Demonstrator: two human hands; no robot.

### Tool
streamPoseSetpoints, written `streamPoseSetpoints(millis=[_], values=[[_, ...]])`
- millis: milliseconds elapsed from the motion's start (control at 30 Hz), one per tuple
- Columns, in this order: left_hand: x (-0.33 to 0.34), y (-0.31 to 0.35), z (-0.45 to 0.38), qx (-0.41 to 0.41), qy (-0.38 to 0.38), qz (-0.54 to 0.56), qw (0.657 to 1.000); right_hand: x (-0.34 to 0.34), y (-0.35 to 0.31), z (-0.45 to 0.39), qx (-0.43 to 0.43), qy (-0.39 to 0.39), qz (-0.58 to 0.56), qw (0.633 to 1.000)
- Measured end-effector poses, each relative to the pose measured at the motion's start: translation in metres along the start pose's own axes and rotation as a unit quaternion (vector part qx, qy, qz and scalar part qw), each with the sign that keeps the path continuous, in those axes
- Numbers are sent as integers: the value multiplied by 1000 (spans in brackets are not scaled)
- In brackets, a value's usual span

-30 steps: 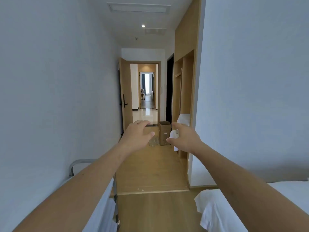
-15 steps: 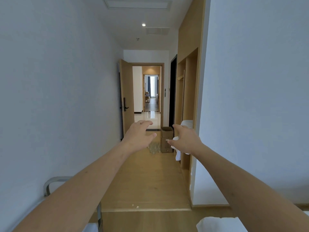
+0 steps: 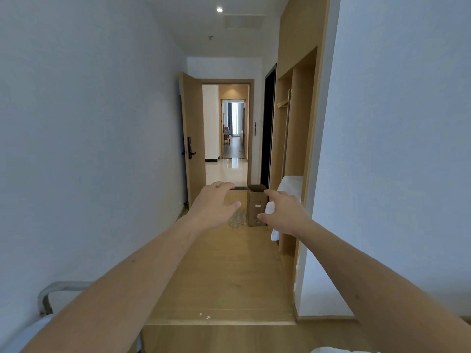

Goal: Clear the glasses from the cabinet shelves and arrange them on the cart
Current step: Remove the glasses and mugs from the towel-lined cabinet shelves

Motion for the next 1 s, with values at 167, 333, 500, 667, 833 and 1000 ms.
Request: streamPoseSetpoints(millis=[167,333,500,667,833,1000], values=[[4,-45,-53,26,10,1,1000,21,-7,-63,5,9,11,1000],[-8,-102,-120,36,14,15,999,34,-28,-146,10,23,5,1000],[-17,-156,-186,38,13,11,999,52,-46,-222,13,20,14,1000],[-6,-201,-236,47,-1,11,999,72,-45,-283,23,23,27,999],[17,-234,-281,43,-13,11,999,95,-31,-336,31,16,30,999],[41,-257,-337,42,-13,7,999,114,-11,-396,22,4,27,999]])
Point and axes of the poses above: each hand's wrist, its own z-axis away from the middle knuckle, its own x-axis out of the palm, y = z × x, the point moved 7 cm from there along -z, towards the middle knuckle, and after that the axes turned 4 degrees about -y, right-handed, at the moved point
